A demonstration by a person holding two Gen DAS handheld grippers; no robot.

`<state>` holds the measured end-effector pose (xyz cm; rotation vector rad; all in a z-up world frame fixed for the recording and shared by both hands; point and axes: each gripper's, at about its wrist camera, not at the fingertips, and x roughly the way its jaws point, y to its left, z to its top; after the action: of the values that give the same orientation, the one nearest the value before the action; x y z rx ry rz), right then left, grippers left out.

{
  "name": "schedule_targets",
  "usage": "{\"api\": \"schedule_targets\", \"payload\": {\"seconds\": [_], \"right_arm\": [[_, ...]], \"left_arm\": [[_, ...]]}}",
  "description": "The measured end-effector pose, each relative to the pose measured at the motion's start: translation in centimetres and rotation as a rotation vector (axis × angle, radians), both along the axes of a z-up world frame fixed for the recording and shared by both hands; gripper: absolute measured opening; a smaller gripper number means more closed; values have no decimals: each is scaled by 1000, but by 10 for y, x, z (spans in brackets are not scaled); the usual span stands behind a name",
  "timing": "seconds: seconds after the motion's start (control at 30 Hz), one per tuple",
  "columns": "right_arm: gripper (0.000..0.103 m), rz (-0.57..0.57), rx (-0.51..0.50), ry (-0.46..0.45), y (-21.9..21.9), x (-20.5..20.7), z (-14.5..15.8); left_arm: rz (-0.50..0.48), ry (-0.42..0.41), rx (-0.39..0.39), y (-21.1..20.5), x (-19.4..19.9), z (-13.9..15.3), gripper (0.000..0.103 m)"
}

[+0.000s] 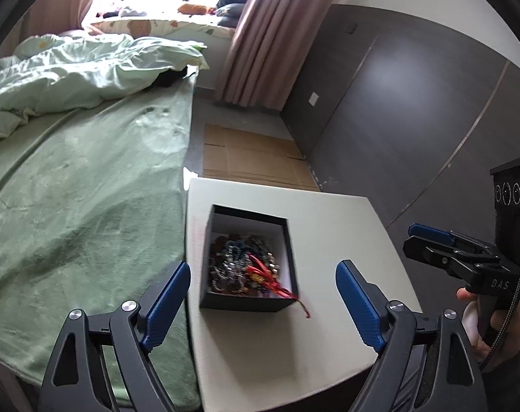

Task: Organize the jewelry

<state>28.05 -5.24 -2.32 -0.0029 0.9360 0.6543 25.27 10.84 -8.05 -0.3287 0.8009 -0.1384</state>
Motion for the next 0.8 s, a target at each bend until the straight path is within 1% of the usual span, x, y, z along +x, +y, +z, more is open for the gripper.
{"api": "schedule_targets", "payload": {"seconds": [0.13, 0.2, 0.27, 0.33, 0.4, 0.47, 0.53, 0.6, 0.8], "right_arm": [[74, -31, 3, -13, -20, -19, 7], [77, -50, 8, -19, -31, -29, 10], [83, -70, 8, -33, -41, -41, 15], [83, -88, 13, -49, -50, -53, 19], [86, -110, 14, -60, -60, -65, 23], [98, -133, 13, -75, -68, -76, 27], [103, -163, 16, -103, -78, -91, 33], [103, -193, 25, -130, -89, -108, 40], [103, -244, 43, -192, -111, -152, 55]], "left_arm": [[-20, -26, 21, -18, -15, 11, 95], [-29, -41, 37, -28, -24, 18, 95], [-35, -52, 49, -35, -31, 23, 96], [-41, -69, 71, -45, -43, 30, 99], [-42, -86, 86, -51, -52, 35, 101], [-36, -103, 110, -58, -65, 42, 101], [-35, -130, 125, -65, -81, 50, 103], [-26, -161, 154, -74, -98, 58, 103], [-39, -233, 189, -97, -141, 75, 103]]}}
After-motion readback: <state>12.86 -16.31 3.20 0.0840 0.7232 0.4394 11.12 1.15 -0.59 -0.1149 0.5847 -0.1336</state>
